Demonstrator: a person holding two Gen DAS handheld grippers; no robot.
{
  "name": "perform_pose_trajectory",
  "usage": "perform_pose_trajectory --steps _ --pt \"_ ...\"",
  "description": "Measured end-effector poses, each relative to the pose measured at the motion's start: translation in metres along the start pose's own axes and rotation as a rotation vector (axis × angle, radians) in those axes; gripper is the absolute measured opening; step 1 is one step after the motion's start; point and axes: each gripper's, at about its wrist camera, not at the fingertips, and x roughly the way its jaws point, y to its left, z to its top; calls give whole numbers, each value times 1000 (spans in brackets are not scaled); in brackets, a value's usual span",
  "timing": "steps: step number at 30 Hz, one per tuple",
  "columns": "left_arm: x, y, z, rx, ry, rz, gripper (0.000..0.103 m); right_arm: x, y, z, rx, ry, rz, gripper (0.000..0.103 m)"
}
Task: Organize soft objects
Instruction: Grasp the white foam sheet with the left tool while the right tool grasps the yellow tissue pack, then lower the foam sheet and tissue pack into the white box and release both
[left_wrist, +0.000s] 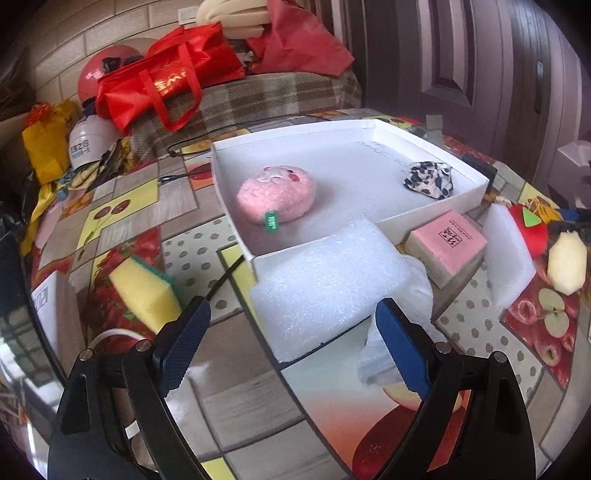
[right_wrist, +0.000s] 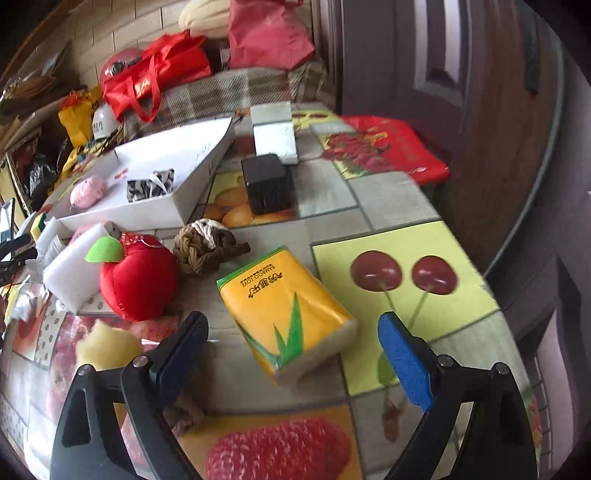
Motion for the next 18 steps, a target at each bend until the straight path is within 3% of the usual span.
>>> perform_pose_trajectory --steps 7,9,10,11,13,18 --pt "18 -6 13 30 34 -109 92 11 -1 4 -1 33 29 93" --pt "21 -6 13 22 50 -165 91 9 2 4 -18 31 44 84" --pt "20 -8 13 22 52 -185 80 8 3 4 -27 31 46 70" --pt "19 -10 12 27 51 -190 76 8 6 3 -39 29 47 58" --pt "14 -16 10 48 37 -185 70 7 9 3 -60 28 48 50" --pt "2 -24 5 61 -1 -160 67 2 9 3 -63 0 37 49"
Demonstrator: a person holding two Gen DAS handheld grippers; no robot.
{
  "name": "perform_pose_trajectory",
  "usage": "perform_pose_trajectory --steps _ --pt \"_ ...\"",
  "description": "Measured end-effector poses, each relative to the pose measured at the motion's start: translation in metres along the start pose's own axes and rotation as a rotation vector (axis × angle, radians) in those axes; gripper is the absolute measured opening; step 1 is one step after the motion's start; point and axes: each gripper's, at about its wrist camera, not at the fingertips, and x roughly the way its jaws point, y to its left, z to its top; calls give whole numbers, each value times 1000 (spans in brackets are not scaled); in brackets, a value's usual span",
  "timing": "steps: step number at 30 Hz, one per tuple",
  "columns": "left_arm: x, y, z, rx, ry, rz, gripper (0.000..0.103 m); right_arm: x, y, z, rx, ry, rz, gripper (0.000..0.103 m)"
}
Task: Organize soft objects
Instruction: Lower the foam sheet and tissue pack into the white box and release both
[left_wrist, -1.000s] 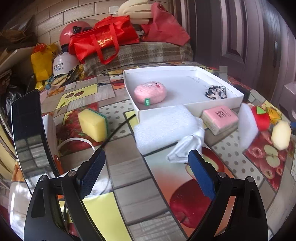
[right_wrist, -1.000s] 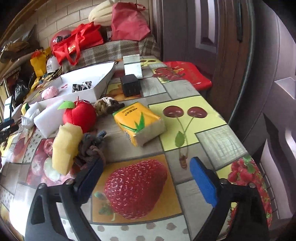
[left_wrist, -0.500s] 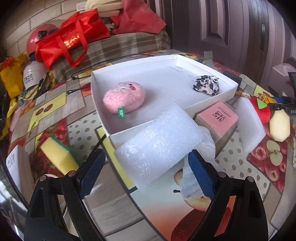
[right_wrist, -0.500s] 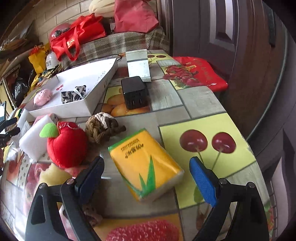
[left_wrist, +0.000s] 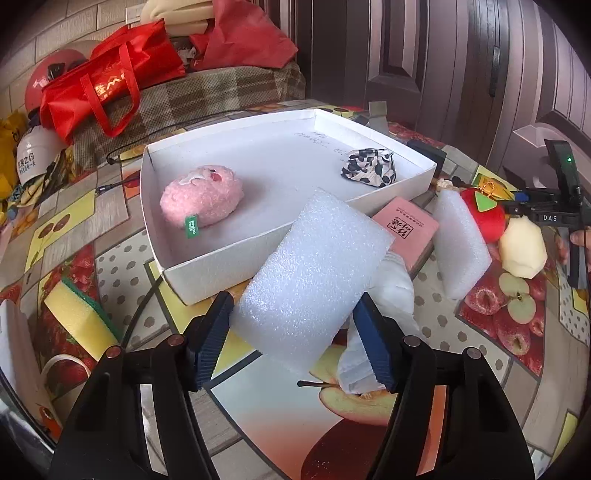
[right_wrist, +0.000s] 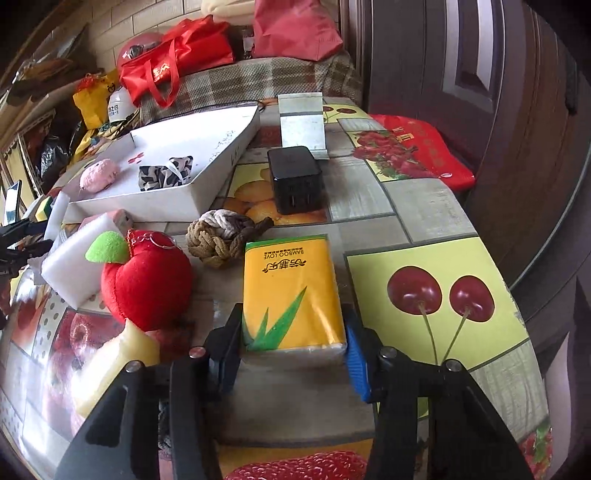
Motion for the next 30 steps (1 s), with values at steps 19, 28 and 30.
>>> perform_pose_trajectory --steps 19,28,30 --pt "-78 -10 -26 -261 -417 415 67 -67 75 -18 189 -390 117 49" --pt "-58 -4 -8 -298 -419 435 67 -16 137 24 133 -373 93 49" --pt "-52 -1 -2 -305 -417 441 67 -9 140 33 143 -392 74 49"
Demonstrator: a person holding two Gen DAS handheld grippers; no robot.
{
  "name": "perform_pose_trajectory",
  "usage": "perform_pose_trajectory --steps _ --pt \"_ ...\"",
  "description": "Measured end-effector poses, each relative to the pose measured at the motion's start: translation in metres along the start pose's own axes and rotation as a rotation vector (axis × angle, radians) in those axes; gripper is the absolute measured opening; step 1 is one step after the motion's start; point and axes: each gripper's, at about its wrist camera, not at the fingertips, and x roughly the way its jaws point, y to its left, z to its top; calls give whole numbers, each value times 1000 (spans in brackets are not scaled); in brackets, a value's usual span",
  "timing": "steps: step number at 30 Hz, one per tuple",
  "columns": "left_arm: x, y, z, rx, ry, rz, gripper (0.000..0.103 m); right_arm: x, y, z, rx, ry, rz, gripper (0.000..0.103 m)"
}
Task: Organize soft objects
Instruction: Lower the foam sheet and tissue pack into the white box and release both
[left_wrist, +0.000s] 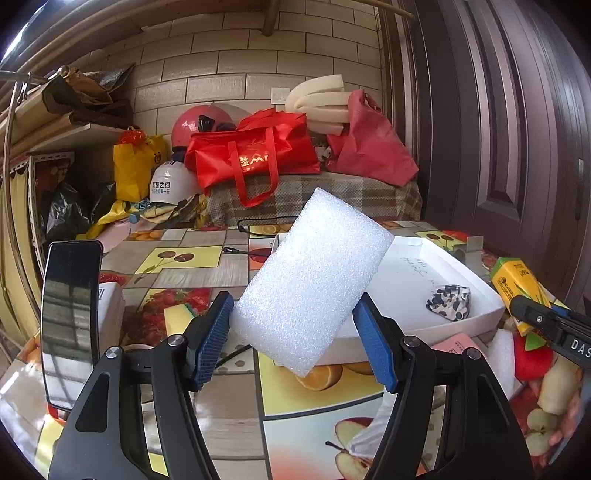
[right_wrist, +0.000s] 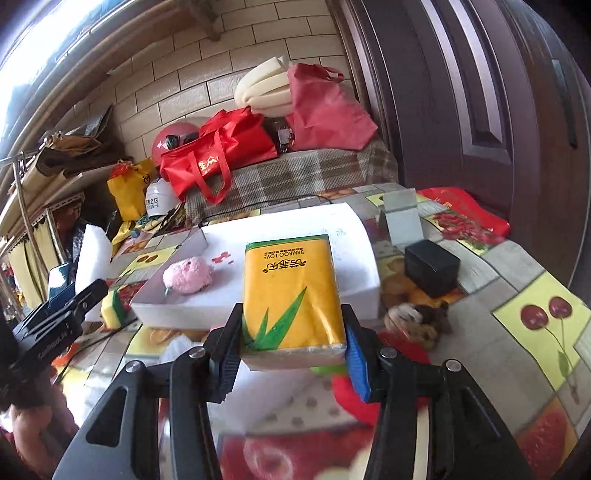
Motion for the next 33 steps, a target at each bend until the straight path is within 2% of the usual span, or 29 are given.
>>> perform_pose_trajectory --steps 4,10,16,19,20,21,22,23,27,30,31,33 --pt "20 -1 6 -19 16 16 68 23 -7 13 37 -29 -58 49" --pt "53 -9 17 -29 29 16 68 55 -19 29 77 -27 -117 49" --pt "77 -36 23 44 53 -41 68 81 -6 35 13 37 -14 50" --pt "89 -35 25 29 105 -39 75 97 2 36 -20 102 19 52" --pt "90 -32 25 10 107 -27 90 100 2 36 -17 110 23 59" --pt "89 -28 25 -11 102 -16 99 100 2 36 -11 109 14 66" --pt "87 -25 25 -29 91 -9 103 98 1 36 -6 102 2 83" --pt "85 -23 25 -39 81 -6 103 95 0 36 -4 90 1 85" --pt "80 -27 24 -13 52 7 103 89 2 36 -12 67 -8 86" --pt "73 -30 24 4 20 17 103 87 6 38 -25 47 -21 96" --pt "72 -30 24 2 15 23 103 86 7 39 -30 36 -26 103" --pt "71 -28 24 -9 10 40 103 81 10 39 -44 2 -35 103"
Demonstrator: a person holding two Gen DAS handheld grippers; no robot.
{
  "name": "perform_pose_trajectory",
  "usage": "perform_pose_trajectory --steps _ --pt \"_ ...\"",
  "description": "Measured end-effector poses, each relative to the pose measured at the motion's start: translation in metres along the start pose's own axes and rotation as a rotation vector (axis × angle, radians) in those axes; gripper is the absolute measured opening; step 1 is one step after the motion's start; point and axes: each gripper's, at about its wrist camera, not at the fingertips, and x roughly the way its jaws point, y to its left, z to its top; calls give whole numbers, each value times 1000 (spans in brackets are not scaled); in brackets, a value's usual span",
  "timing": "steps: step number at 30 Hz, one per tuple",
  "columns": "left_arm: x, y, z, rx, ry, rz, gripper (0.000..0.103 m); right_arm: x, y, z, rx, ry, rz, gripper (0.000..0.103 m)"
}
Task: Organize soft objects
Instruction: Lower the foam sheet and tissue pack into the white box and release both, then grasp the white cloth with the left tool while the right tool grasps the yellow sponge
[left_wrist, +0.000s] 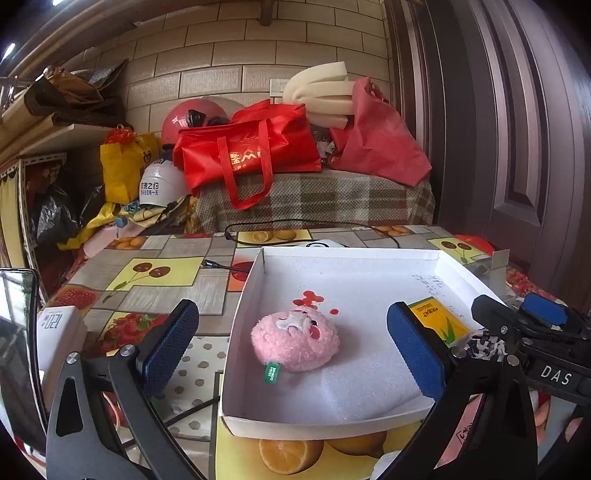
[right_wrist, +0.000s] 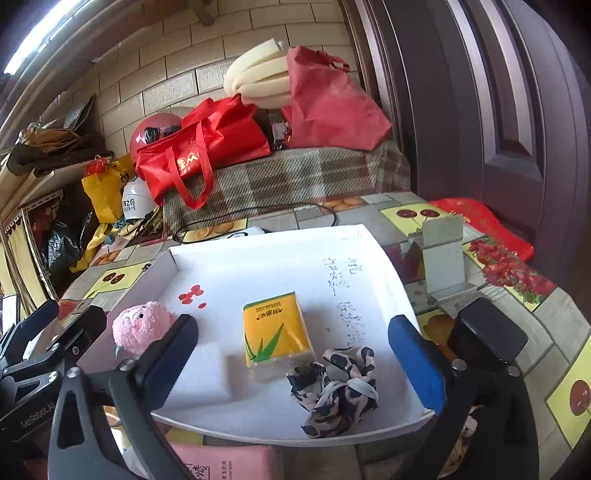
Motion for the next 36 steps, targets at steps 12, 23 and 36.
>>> perform_pose_trajectory --steps 12,23,36 --pt "-18 9 -7 -24 9 21 103 -37 24 -17 -97 -35 1 103" --pt "-60 17 -23 22 43 -101 103 -95 -6 -45 -89 42 66 103" --pt "-53 -10 -51 186 359 -306 103 -144 -88 -62 -100 224 -35 103"
